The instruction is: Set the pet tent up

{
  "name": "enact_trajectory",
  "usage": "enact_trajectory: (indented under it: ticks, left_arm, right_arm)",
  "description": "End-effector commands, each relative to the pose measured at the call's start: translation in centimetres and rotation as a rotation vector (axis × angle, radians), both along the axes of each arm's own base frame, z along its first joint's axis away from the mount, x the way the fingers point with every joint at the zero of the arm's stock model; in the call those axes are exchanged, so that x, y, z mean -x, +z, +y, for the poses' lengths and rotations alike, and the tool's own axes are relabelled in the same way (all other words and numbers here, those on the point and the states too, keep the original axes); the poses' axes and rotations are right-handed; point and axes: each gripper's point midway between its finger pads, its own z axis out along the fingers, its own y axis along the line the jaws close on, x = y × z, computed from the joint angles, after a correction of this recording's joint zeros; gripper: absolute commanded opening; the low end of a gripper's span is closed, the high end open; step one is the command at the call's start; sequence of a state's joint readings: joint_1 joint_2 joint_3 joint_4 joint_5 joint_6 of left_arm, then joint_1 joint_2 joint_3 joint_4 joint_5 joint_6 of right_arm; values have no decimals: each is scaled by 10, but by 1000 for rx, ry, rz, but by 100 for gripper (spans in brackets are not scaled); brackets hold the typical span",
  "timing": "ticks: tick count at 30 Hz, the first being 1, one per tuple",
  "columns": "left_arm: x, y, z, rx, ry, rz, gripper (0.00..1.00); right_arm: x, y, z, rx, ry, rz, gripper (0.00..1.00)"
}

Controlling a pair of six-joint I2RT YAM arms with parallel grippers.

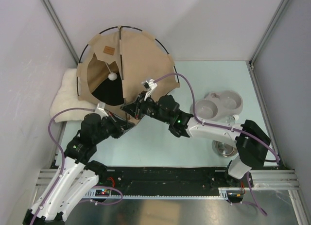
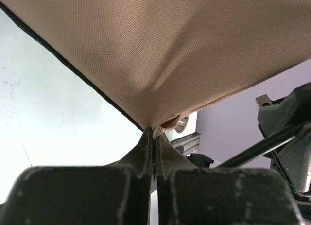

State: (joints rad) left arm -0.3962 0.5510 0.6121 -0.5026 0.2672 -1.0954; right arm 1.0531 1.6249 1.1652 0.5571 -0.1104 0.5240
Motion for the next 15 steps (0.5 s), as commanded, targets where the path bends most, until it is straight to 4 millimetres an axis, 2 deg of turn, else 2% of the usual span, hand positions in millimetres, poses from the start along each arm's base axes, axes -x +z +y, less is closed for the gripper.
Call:
enact_trajectory:
  ticks: [1, 8, 15]
  left_arm:
    - [4, 38, -6, 113, -18, -48, 0]
    - [2, 35, -4, 112, 1, -43, 0]
    - [0, 29, -3, 99, 7, -35, 0]
  right_arm:
    - [10, 2, -6, 27, -1, -89, 18]
    - [18, -5, -9, 65, 16, -87, 36]
    - [31, -10, -18, 100, 40, -75, 39]
